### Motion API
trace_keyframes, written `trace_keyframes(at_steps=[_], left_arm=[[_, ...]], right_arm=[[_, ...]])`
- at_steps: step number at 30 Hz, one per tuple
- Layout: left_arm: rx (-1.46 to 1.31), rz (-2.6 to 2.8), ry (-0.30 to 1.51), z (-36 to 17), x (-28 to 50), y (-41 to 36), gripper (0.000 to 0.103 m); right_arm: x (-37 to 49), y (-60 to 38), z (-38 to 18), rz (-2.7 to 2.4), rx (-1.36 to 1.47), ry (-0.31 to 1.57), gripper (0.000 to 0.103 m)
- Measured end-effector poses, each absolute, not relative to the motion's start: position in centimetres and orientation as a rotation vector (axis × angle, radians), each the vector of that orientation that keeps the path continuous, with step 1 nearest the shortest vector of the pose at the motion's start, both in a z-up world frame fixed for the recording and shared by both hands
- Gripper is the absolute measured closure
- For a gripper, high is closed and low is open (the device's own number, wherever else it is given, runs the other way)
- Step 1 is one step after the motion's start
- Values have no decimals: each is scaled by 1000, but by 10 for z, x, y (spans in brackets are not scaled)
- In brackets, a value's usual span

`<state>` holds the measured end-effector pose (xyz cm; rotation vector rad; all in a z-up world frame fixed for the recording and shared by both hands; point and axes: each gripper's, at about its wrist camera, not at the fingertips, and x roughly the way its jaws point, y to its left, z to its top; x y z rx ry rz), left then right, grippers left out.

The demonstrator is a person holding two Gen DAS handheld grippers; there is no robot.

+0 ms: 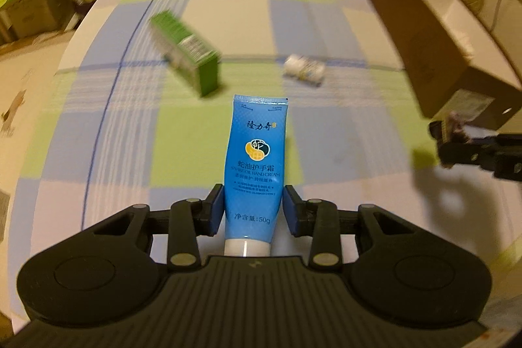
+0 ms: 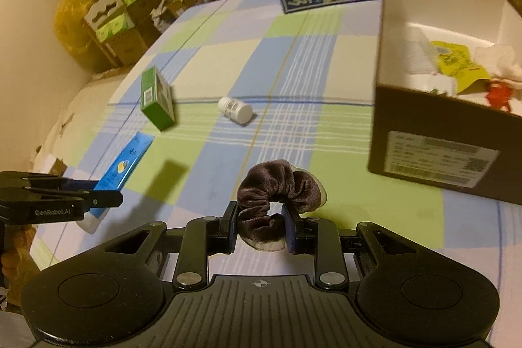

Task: Organize objects
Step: 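Lift the tube and scrunchie and carry them toward the cardboard box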

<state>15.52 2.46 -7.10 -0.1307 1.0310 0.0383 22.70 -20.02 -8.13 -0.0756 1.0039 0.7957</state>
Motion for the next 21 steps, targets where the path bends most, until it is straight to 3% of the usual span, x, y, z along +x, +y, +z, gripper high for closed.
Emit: trace_keyframes(at_steps=[21], left_arm=[[-77,-270,875,1,244,-111,71]], right_arm=[[279,-299,-9,657,77,814,78]])
